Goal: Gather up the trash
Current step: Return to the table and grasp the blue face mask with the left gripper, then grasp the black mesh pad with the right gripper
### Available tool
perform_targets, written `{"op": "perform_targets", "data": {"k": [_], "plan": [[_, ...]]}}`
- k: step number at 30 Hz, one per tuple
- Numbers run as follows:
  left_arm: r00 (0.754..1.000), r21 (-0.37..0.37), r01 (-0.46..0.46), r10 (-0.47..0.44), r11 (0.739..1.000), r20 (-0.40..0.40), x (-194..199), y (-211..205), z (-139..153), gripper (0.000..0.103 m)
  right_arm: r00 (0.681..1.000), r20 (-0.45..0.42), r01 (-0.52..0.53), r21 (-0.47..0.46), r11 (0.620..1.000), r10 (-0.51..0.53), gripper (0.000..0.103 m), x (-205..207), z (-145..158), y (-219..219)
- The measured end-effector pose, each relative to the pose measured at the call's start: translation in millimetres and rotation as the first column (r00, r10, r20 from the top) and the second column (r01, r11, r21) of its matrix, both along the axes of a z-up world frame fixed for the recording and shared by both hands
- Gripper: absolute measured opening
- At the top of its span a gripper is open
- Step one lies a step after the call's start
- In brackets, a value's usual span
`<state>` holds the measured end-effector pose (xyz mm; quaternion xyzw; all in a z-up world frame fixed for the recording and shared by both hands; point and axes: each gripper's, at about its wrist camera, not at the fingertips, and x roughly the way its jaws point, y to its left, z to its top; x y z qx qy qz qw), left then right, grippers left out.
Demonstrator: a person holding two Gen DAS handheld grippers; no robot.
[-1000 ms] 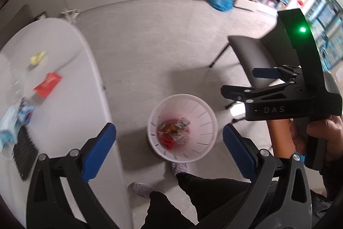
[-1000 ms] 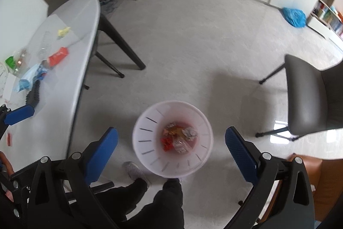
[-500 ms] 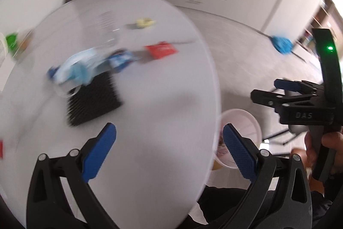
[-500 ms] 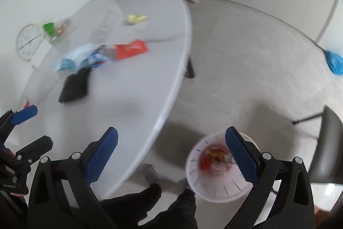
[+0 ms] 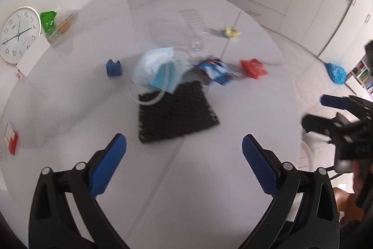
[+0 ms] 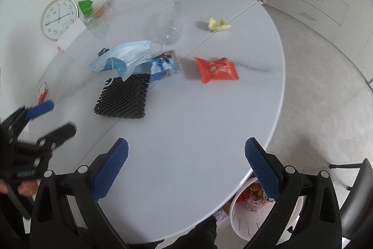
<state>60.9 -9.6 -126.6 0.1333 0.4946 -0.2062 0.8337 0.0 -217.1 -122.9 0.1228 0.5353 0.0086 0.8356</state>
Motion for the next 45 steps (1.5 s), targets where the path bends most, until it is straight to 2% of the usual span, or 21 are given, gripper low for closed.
{"op": "perform_targets", "data": {"k": [5,10,14,16,18,19,20,21,23,26,32,39,43,45], "plan": [[1.0,0.02,0.008,-0.008,1.0,-0.012,50,2,-19,0.095,0.999,-0.036,0.008,0.004,1.0,-0.008,0.1,16,-8,7],[0.996,0.05,0.084,-0.084,0.995,-0.015,89,6,-39,0.094,0.996,-0.083,0.027,-0.005,1.0,-0.027,0.1,29,-20,13],[0.987,0.081,0.161,-0.161,0.984,-0.006,114,4,-53,0.087,0.992,-0.114,0.051,-0.005,0.999,-0.051,0.1,37,-30,18],[0.979,0.113,0.199,-0.201,0.973,0.007,125,-3,-61,0.081,0.99,-0.128,0.061,-0.004,0.998,-0.061,0.1,42,-34,22],[0.974,0.122,0.227,-0.228,0.966,-0.002,136,-8,-70,0.06,0.989,-0.132,0.065,-0.001,0.998,-0.064,0.1,46,-37,27],[0.972,0.111,0.234,-0.234,0.966,-0.016,141,-9,-73,0.053,0.989,-0.133,0.065,0.0,0.998,-0.064,0.1,48,-38,29],[0.971,0.095,0.237,-0.236,0.967,-0.029,145,-9,-75,0.037,0.989,-0.132,0.063,0.0,0.998,-0.063,0.1,50,-38,32],[0.972,0.074,0.233,-0.231,0.97,-0.04,150,-9,-76,0.029,0.99,-0.13,0.062,0.001,0.998,-0.062,0.1,53,-38,35],[0.974,0.047,0.226,-0.225,0.973,-0.031,152,-6,-76,0.021,0.991,-0.12,0.058,0.011,0.998,-0.057,0.1,58,-38,41],[0.978,0.021,0.206,-0.205,0.978,-0.022,149,1,-71,0.016,0.993,-0.112,0.047,0.039,0.998,-0.042,0.1,67,-39,50],[0.992,-0.059,0.128,-0.129,0.99,0.002,136,33,-50,0.016,0.994,-0.106,-0.009,0.073,0.997,0.017,0.099,89,-49,78],[1.0,-0.101,0.021,-0.019,0.995,0.017,112,86,-25,0.016,0.986,-0.159,-0.041,0.058,0.997,0.049,0.079,107,-78,105],[1.0,-0.101,-0.008,0.01,0.995,0.019,97,110,-19,0.016,0.983,-0.181,-0.018,0.073,0.997,0.031,0.052,106,-86,110],[1.0,-0.093,-0.012,0.014,0.996,0.022,89,119,-18,0.016,0.985,-0.173,-0.011,0.049,0.999,0.019,0.037,105,-84,111]]}}
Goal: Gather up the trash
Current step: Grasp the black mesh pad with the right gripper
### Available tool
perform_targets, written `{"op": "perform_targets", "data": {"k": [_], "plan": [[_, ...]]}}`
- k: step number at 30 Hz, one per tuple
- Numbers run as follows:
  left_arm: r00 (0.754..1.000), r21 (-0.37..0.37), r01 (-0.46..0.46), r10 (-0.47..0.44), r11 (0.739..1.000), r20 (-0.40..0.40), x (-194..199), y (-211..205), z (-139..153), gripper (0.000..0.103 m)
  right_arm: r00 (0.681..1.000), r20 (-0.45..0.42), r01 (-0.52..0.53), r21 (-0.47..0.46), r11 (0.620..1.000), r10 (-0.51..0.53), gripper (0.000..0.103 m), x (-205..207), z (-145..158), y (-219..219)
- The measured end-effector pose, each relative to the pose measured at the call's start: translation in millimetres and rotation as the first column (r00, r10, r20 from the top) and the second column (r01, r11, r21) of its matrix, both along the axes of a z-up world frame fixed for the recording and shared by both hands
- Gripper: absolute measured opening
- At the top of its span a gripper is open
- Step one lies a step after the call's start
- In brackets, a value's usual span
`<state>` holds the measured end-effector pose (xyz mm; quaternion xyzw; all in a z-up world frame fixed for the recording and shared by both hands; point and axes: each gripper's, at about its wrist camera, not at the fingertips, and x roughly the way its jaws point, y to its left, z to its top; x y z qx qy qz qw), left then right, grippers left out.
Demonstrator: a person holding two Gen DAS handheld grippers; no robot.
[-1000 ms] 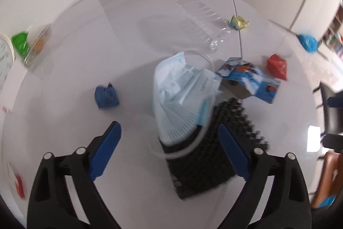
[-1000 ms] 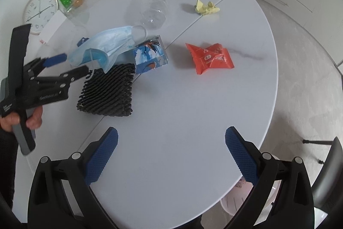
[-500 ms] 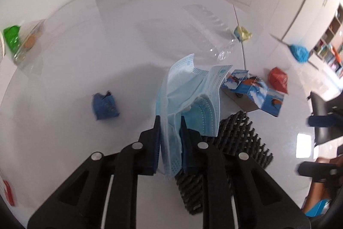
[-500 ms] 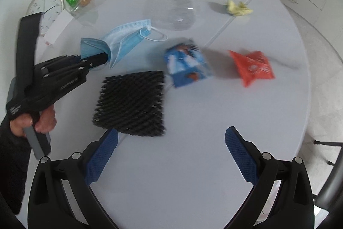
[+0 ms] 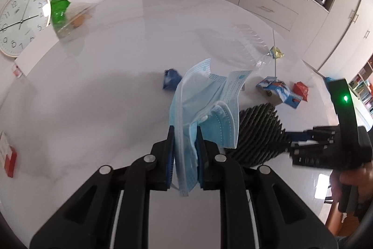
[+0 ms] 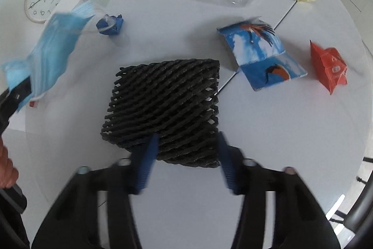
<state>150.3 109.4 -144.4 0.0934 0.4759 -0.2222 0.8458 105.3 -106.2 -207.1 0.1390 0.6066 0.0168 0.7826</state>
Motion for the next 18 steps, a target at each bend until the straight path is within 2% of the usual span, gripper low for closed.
{"op": "perform_targets", "data": {"k": [1,2,3,11,14,18], "plan": [[1.0,0.0,-0.002,0.002,1.0,-0.001,-3,3,0,0.016,1.0,0.007,0.0,-0.005,1.0,0.0,0.031,-1,2,0],[1.0,-0.001,-0.002,0.002,1.0,-0.003,-6,6,0,0.016,1.0,0.014,0.003,-0.002,1.0,-0.003,0.017,-2,4,0],[1.0,-0.003,-0.001,0.001,1.0,-0.005,-8,7,0,0.016,1.0,0.019,0.008,-0.001,1.0,-0.008,0.012,-2,6,0],[0.999,0.008,0.028,-0.028,1.0,0.025,-33,10,14,0.016,0.995,0.1,-0.005,-0.011,1.0,0.006,0.008,-24,37,-3],[0.997,0.006,0.06,-0.061,0.998,0.044,-50,-1,25,0.016,0.991,0.137,-0.005,-0.025,1.0,0.008,0.008,-44,58,-13],[0.988,-0.007,0.149,-0.148,0.989,0.052,-83,-37,39,0.016,0.986,0.165,0.025,-0.047,0.999,-0.017,0.008,-85,82,-42]]}}
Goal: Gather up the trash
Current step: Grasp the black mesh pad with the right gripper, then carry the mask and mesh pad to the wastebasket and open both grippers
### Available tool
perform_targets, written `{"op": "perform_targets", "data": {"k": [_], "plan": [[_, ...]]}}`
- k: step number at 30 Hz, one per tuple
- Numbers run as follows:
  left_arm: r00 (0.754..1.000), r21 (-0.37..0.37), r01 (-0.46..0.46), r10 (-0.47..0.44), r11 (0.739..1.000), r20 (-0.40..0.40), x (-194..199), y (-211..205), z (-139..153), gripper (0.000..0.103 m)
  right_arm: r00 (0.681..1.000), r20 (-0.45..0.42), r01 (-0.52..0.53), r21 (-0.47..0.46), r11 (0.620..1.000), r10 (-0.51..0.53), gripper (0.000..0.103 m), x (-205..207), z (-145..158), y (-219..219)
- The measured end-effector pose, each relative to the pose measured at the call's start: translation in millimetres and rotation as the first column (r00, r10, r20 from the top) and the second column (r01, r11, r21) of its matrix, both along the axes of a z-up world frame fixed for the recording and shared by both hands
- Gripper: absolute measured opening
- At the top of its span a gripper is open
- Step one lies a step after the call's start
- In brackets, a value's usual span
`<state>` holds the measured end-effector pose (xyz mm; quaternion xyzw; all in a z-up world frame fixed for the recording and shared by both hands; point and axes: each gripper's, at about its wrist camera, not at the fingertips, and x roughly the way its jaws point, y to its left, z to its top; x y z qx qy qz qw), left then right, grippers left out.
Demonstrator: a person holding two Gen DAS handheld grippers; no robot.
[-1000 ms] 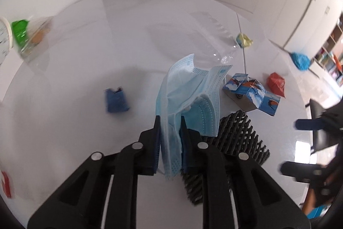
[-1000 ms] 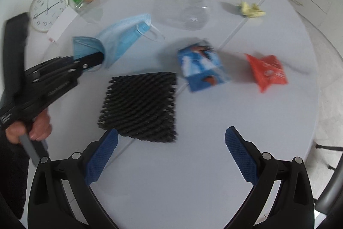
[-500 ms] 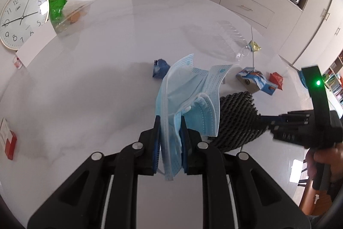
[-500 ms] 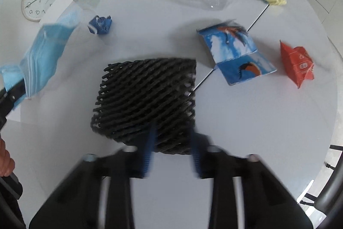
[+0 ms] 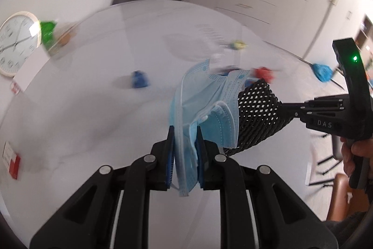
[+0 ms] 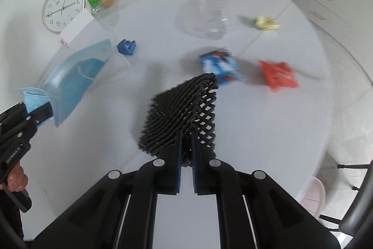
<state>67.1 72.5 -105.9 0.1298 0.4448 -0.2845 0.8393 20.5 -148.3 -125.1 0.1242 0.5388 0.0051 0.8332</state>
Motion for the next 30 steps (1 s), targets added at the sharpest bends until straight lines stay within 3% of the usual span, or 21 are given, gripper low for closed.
{"op": "perform_targets", "data": {"k": [5,8,13,17,21,25,26,27,30], "plan": [[0.987,-0.037,0.158,-0.159,0.987,-0.023,-44,-65,8,0.016,0.995,0.01,0.103,-0.069,0.992,-0.103,0.008,-72,24,-57],[0.958,-0.038,0.283,-0.284,0.958,-0.033,-76,-115,7,0.016,0.981,-0.004,0.193,-0.114,0.975,-0.195,0.008,-117,26,-97],[0.877,-0.039,0.473,-0.474,0.88,-0.078,-129,-204,-7,0.016,0.937,-0.016,0.343,-0.148,0.927,-0.35,0.008,-185,21,-161],[0.814,-0.011,0.573,-0.57,0.82,-0.108,-167,-264,-24,0.016,0.901,-0.018,0.425,-0.158,0.891,-0.433,0.008,-226,16,-199],[0.764,0.011,0.634,-0.625,0.773,-0.158,-198,-312,-43,0.016,0.879,-0.021,0.468,-0.151,0.871,-0.476,0.008,-257,8,-226],[0.729,0.026,0.671,-0.653,0.741,-0.205,-214,-341,-61,0.016,0.87,-0.035,0.484,-0.133,0.865,-0.492,0.008,-275,-3,-247],[0.721,0.027,0.677,-0.656,0.735,-0.222,-216,-346,-65,0.019,0.87,-0.038,0.483,-0.131,0.866,-0.492,0.008,-276,-5,-248],[0.718,0.036,0.68,-0.654,0.732,-0.239,-220,-352,-70,0.028,0.871,-0.041,0.482,-0.127,0.867,-0.49,0.008,-279,-7,-251],[0.726,0.051,0.671,-0.641,0.74,-0.248,-223,-359,-75,0.052,0.872,-0.047,0.479,-0.115,0.87,-0.487,0.008,-283,-11,-257]]}}
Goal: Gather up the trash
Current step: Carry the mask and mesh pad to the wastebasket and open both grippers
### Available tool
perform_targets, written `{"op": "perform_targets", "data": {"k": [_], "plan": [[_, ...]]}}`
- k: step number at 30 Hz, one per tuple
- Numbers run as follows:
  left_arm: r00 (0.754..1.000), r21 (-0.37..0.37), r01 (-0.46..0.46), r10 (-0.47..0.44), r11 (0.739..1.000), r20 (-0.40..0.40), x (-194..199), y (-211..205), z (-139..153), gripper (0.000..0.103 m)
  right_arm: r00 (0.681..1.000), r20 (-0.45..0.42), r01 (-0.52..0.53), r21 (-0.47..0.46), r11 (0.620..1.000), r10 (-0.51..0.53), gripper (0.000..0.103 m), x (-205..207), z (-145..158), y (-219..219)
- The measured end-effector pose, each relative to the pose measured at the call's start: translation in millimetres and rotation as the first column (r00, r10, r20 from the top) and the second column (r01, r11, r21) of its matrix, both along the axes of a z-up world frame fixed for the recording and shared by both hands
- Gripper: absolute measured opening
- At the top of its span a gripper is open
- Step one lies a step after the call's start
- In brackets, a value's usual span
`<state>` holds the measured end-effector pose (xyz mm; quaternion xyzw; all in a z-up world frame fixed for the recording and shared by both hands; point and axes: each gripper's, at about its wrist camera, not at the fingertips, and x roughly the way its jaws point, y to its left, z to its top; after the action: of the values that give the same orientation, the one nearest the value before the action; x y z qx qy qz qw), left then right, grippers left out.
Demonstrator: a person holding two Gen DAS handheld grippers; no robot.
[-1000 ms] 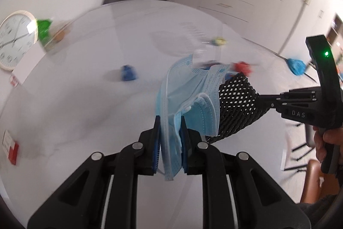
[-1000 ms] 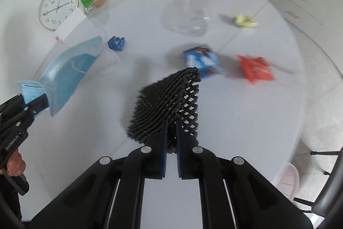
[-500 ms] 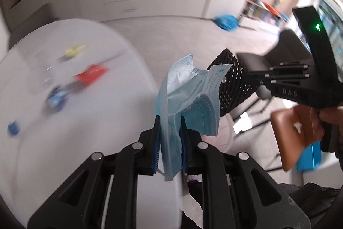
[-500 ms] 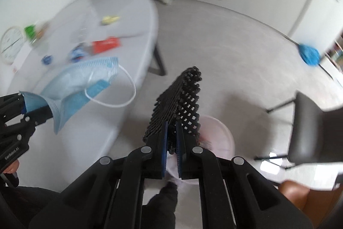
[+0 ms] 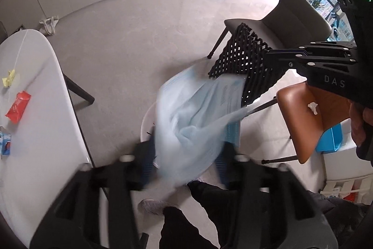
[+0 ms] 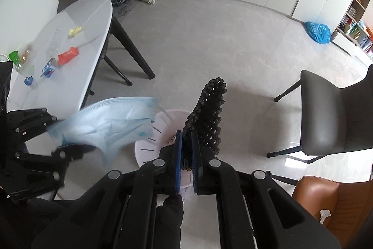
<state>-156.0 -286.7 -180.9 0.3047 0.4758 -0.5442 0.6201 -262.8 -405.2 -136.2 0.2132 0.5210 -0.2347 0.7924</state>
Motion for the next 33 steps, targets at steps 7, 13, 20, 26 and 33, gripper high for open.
{"op": "perform_targets", "data": {"k": [7,13,20,26,33], "plan": [[0.999,-0.029,-0.049,0.049,0.998,-0.005,-5,2,13,0.083,1.0,0.006,-0.013,0.029,0.999,0.013,0.008,-6,-9,-3],[0.99,-0.047,-0.143,0.143,0.989,0.01,9,18,31,0.09,0.998,0.009,-0.055,0.068,0.996,0.055,0.008,5,-21,5],[0.961,-0.073,-0.268,0.272,0.961,0.048,36,52,53,0.095,0.998,-0.06,-0.028,0.038,0.999,0.03,0.101,20,-40,21],[0.93,-0.095,-0.352,0.359,0.931,0.079,60,83,70,0.095,1.0,-0.016,-0.024,0.032,0.999,0.025,0.101,34,-22,26],[0.887,-0.132,-0.442,0.454,0.887,0.087,86,126,82,0.095,0.995,0.028,-0.094,-0.015,0.995,0.094,0.101,64,3,47]]}}
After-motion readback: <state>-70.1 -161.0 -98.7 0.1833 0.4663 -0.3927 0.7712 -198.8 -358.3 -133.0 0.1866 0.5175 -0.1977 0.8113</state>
